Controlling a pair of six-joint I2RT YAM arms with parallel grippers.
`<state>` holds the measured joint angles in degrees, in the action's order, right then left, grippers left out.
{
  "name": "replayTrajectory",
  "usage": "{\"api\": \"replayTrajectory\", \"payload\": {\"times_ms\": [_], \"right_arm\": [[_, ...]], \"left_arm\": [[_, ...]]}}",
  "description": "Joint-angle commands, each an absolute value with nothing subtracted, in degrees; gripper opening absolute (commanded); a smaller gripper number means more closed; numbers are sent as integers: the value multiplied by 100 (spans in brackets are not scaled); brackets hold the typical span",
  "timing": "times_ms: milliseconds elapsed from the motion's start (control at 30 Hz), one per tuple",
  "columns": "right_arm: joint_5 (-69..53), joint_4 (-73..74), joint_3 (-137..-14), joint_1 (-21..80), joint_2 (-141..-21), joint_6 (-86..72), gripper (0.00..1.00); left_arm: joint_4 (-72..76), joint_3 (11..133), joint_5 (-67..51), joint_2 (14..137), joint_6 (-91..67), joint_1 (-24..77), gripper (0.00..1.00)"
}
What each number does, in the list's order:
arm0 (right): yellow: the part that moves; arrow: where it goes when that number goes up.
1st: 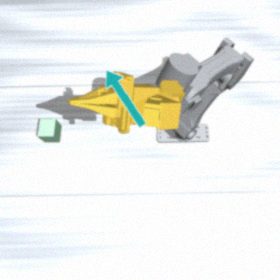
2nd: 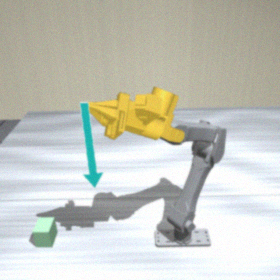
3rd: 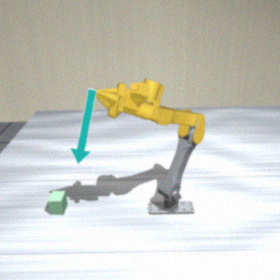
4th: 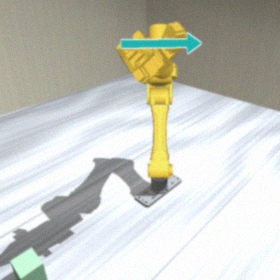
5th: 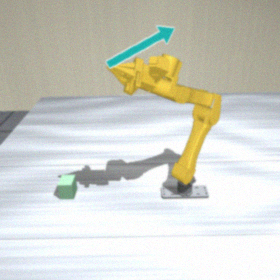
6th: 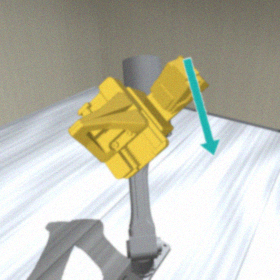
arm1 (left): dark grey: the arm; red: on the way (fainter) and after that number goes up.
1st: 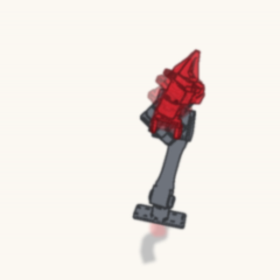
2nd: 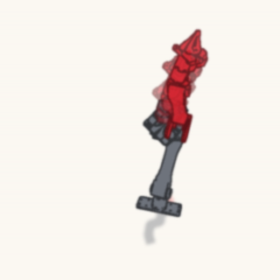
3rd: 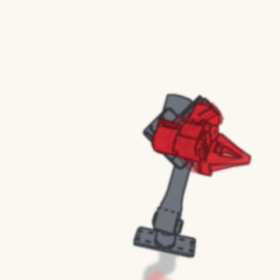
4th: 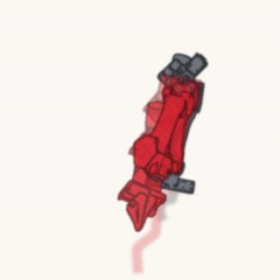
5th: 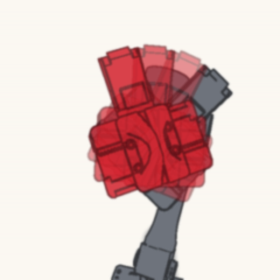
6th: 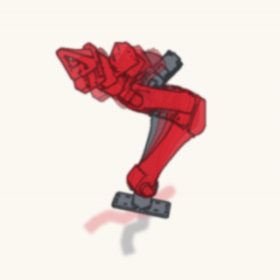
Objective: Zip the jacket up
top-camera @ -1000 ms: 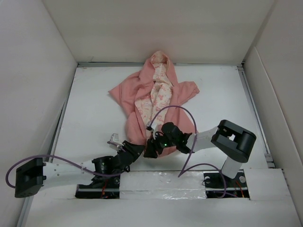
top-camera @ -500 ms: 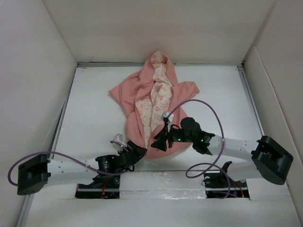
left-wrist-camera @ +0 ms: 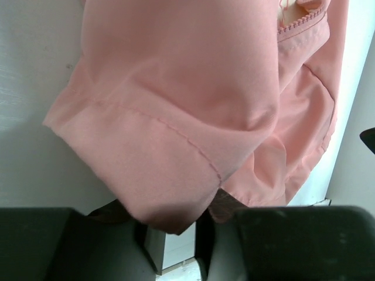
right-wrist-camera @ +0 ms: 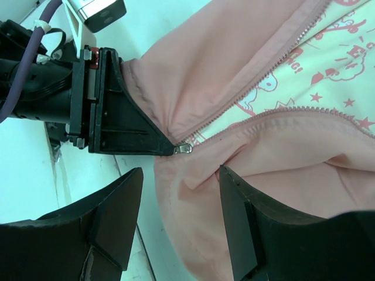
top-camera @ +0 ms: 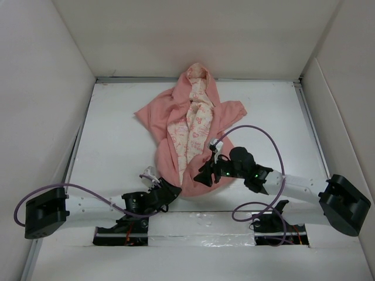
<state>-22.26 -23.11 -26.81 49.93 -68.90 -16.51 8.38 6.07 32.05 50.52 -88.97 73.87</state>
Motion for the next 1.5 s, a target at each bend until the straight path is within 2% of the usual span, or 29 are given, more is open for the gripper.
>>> {"api": "replayTrajectory", "payload": {"times_ms": [0, 133, 233, 300, 333, 400, 467, 500, 633, 667, 733, 767, 833, 967, 1067, 1167, 1333, 1467], "right_arm": [[-2241, -2505, -2646, 4983, -6794, -1670, 60], [-2303, -2514, -2628, 4983, -6777, -1696, 60], [-2320, -2540, -2645, 4983, -6829, -1688, 60], [-2381, -2610, -2698, 4983, -6908, -1687, 50], [-2460, -2636, -2716, 4983, -7004, -1679, 33], [-2566, -2777, -2760, 4983, -7110, -1705, 12], [-2733, -2926, -2847, 4983, -7276, -1740, 0], [-2777, -2979, -2882, 4983, -7321, -1749, 0], [-3119, -3146, -3102, 4983, -7619, -1828, 1], [-3181, -3225, -3172, 4983, -7672, -1863, 11], [-3356, -3383, -3182, 5036, -7752, -1977, 26], [-3392, -3514, -3182, 5036, -7761, -2012, 38], [-3419, -3664, -3182, 5036, -7796, -2074, 45], [-3620, -4077, -3252, 4922, -8085, -2249, 49], [-3954, -4901, -3156, 4660, -8340, -2636, 56], [-4367, -5814, -3059, 4448, -8708, -3259, 56], [-4860, -7249, -2909, 4201, -8982, -4253, 56], [-4834, -7059, -2935, 4201, -8755, -4185, 59]], "left_arm": [[958, 606, 3217, 5177, -8851, 7409, 19], [950, 703, 3287, 5247, -8842, 7409, 0], [941, 712, 3331, 5168, -8807, 7409, 0], [932, 712, 3392, 4967, -8710, 7409, 0], [940, 712, 3427, 4766, -8597, 7409, 0], [940, 677, 3532, 4545, -8508, 7409, 0], [993, 633, 3586, 4230, -8385, 7409, 0], [1002, 589, 3629, 4123, -8359, 7409, 0], [1107, 528, 3683, 3692, -8165, 7409, 0], [1194, 510, 3691, 3543, -8017, 7409, 0], [1265, 457, 3691, 3402, -7919, 7409, 0], [1387, 422, 3700, 3245, -7823, 7409, 0], [1607, 212, 3726, 3059, -7726, 7409, 0], [2364, -289, 3788, 2358, -7507, 7409, 0], [2190, -308, 3858, 1909, -7288, 7409, 0], [2127, -281, 3867, 1610, -7085, 7409, 0], [2100, -308, 3797, 1573, -7093, 7409, 0], [2284, -290, 3771, 1836, -7067, 7409, 0]]}}
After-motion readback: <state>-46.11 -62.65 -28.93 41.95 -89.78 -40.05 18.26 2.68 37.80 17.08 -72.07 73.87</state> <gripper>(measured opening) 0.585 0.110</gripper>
